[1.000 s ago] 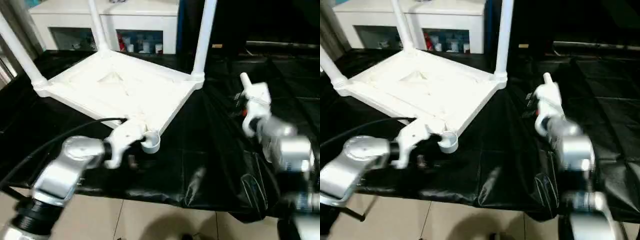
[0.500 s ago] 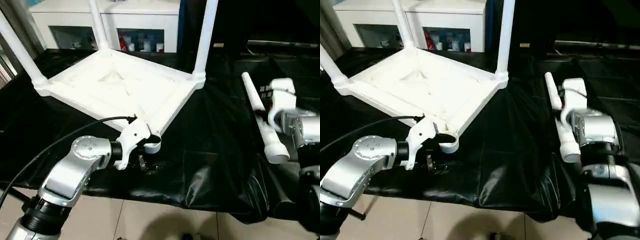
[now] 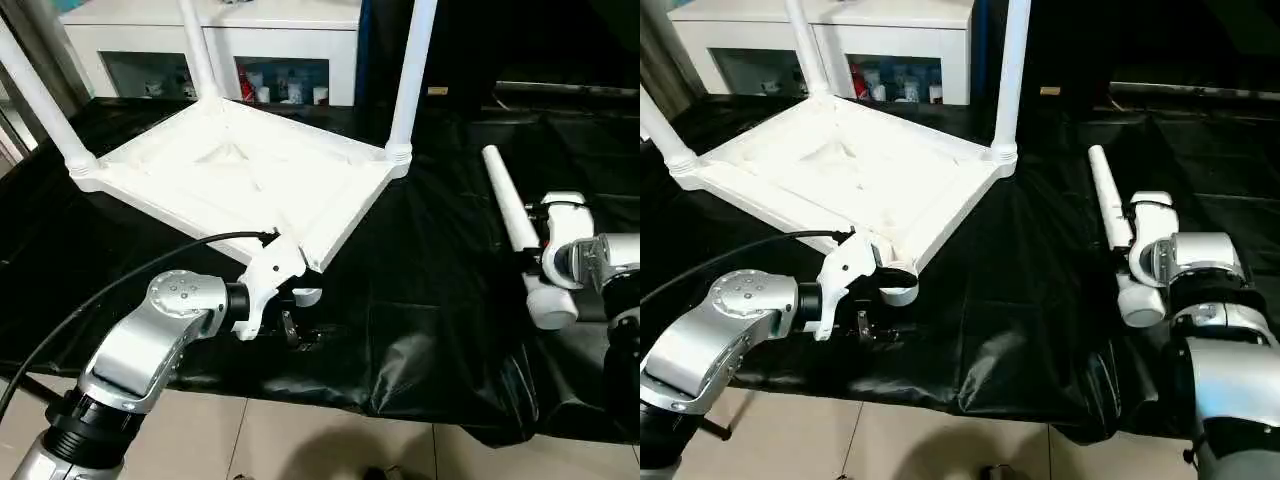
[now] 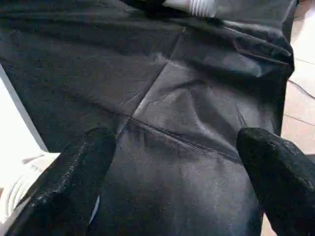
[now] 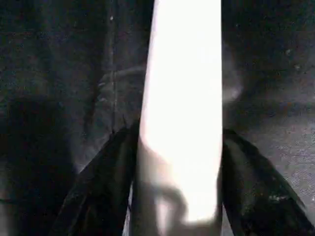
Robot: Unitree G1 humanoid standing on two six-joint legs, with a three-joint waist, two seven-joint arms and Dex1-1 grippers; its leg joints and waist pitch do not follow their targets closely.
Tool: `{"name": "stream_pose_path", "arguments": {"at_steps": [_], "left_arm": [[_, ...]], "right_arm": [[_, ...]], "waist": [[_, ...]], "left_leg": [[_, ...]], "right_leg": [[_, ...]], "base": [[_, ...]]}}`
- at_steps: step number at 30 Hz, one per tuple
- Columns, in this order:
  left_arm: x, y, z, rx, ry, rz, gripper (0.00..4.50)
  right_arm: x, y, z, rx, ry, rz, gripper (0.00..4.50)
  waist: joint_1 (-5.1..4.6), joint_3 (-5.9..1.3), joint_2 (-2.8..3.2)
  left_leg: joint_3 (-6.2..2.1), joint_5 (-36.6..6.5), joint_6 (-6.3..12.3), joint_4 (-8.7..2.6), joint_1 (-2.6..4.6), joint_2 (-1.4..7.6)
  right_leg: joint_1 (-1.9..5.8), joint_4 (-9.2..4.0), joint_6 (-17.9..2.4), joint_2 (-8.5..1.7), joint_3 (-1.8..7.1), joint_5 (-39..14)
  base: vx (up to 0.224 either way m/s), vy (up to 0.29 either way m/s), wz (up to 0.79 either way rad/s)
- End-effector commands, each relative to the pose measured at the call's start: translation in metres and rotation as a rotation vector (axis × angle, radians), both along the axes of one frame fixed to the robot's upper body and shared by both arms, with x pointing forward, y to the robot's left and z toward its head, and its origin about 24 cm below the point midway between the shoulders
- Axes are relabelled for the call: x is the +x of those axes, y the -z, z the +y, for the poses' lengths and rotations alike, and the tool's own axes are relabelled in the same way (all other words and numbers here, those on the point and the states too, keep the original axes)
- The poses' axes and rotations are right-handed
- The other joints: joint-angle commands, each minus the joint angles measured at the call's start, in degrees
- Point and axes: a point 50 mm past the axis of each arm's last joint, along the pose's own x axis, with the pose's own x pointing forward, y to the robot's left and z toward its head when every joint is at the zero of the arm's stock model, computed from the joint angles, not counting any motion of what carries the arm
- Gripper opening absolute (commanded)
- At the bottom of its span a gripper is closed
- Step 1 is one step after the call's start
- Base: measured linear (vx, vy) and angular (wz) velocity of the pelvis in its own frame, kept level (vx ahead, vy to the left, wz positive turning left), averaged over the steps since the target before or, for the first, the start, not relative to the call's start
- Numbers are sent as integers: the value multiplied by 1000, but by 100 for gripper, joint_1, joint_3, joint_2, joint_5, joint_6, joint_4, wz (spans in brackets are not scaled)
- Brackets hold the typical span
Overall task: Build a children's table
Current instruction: Pick table leg
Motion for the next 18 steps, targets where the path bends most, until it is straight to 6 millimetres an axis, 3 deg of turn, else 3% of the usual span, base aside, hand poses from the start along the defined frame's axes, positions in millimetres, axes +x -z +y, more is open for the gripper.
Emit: {"name": "stream_pose_path", "arguments": {"at_steps": [1,3,5,6,8,10,14,15,17,18], "left_arm": [[0,-5,1,9,-3,-25,450],[0,-6,1,9,-5,-27,450],[0,-6,2,18,-8,-31,450],[0,-6,3,16,-7,-31,450],[0,-7,3,12,-10,-31,450],[1,-7,3,8,-11,-30,450],[2,-7,1,5,-6,-23,450],[2,-6,1,5,-2,-18,450],[2,-6,1,4,-4,-18,450],[3,-6,1,9,-13,-25,450]], "right_arm": [[-4,7,0,26,10,41,248],[-4,7,0,25,14,40,233],[-4,6,0,29,14,37,219],[-3,5,0,30,14,33,205],[-1,3,0,35,16,27,195],[0,-1,-2,34,24,10,187],[-1,1,-3,34,34,9,186],[-1,3,-3,36,42,8,186],[-2,4,-4,44,56,1,186],[-3,5,-5,40,56,4,186]], "waist": [[-3,-443,-107],[-9,-442,-139],[-8,-442,-114],[-18,-444,-144],[-14,-442,-98],[-20,-446,-121],[-20,-456,-111],[-15,-459,-85],[-13,-461,-106],[-15,-458,-58]], "left_leg": [[105,-479,599,-260,-110,-16],[102,-521,571,-263,-106,-11],[97,-553,544,-262,-101,-11],[96,-577,535,-258,-106,-10],[89,-584,526,-256,-102,-7],[94,-585,529,-252,-105,-10],[90,-534,537,-247,-117,-5],[85,-508,542,-246,-115,-3],[85,-487,544,-245,-121,-1],[80,-497,540,-242,-124,3]], "right_leg": [[427,-464,-665,-282,254,-2224],[424,-475,-605,-277,244,-2314],[419,-477,-574,-281,239,-2371],[418,-475,-565,-283,237,-2405],[412,-468,-573,-289,238,-2399],[412,-470,-580,-282,238,-2369],[419,-448,-631,-285,244,-2249],[419,-440,-654,-283,244,-2200],[423,-437,-675,-286,245,-2155],[420,-443,-699,-282,240,-2106]], "base": [[0,0,0],[0,0,0],[0,0,0],[0,0,0],[0,0,0],[0,0,0],[0,0,0],[0,0,0],[0,0,0],[0,0,0]]}}
